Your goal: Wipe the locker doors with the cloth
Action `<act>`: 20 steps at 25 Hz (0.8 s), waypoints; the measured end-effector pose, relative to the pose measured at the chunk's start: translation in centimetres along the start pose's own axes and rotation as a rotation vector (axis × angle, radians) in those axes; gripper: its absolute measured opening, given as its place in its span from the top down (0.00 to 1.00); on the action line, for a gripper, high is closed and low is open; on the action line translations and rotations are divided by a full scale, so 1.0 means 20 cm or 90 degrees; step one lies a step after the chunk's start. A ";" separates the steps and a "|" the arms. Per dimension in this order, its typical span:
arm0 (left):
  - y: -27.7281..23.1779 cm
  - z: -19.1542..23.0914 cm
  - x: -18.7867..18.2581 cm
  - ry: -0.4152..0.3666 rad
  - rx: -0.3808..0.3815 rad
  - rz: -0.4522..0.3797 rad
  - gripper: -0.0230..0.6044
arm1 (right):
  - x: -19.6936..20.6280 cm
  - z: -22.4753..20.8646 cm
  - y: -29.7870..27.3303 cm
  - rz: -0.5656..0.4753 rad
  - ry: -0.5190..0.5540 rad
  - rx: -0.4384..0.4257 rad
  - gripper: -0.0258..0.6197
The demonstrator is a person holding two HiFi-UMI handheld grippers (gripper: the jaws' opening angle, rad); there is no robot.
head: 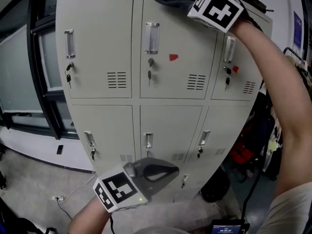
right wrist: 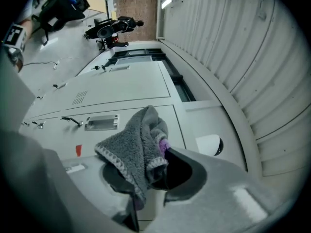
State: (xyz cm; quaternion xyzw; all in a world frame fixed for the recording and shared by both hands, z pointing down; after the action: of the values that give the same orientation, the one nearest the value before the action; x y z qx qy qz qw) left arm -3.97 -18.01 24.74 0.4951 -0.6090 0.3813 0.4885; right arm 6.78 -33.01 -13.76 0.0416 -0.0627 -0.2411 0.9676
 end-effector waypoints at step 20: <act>0.03 -0.04 0.06 0.018 0.016 0.005 0.96 | 0.14 0.59 -0.04 0.045 0.056 -0.120 0.80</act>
State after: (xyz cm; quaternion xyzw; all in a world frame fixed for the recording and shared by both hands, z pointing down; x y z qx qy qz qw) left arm -4.35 -17.43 26.04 0.4934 -0.5989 0.3981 0.4892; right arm 7.12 -35.71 -1.82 -0.0417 0.0016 -0.2092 0.9770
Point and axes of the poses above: the fingertips, and each gripper's own axes: y backward along the fingers, z to its left, x out of its underside, the point moved 10 cm from there along y, backward along the fingers, and after that the axes turned 8 degrees about -z, right-handed, at the moved point
